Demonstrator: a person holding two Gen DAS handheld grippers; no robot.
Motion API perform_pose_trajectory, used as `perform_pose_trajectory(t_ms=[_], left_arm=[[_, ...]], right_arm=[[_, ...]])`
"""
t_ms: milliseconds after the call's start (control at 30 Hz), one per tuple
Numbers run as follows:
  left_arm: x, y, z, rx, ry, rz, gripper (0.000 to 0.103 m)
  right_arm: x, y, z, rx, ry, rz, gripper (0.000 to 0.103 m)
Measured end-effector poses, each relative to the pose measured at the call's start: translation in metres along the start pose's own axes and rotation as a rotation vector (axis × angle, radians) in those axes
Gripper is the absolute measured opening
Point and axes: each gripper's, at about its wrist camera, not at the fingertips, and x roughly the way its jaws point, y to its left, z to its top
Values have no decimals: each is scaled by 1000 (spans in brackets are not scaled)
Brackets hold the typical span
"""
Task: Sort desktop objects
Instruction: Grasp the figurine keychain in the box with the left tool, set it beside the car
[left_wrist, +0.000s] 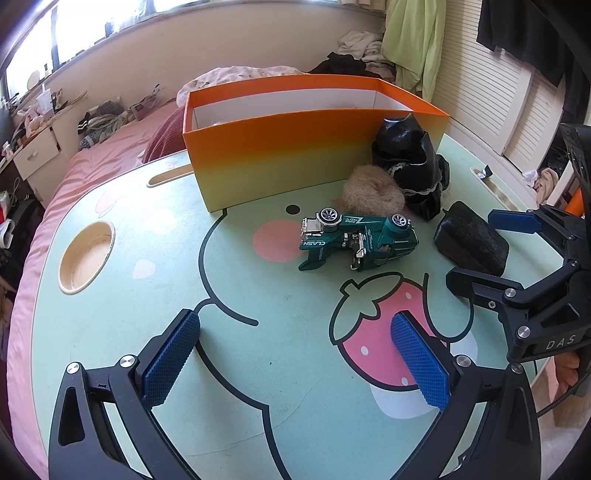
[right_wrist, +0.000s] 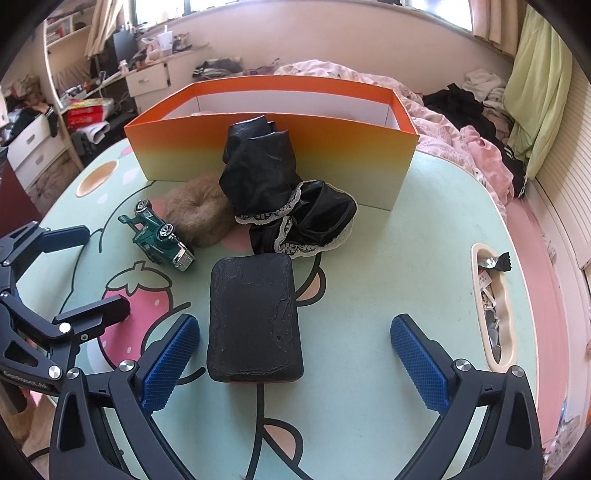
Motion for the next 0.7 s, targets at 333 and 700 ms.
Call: perform_pose_trajectory(t_ms=[333,700], left_arm=[[1,1,2,10,8,-5,103],[-71,2,94,19,-191,-50,68]], right_arm=[[0,-1,-1,3,0,3,103],[-2,-4,0,22,2,21,103]])
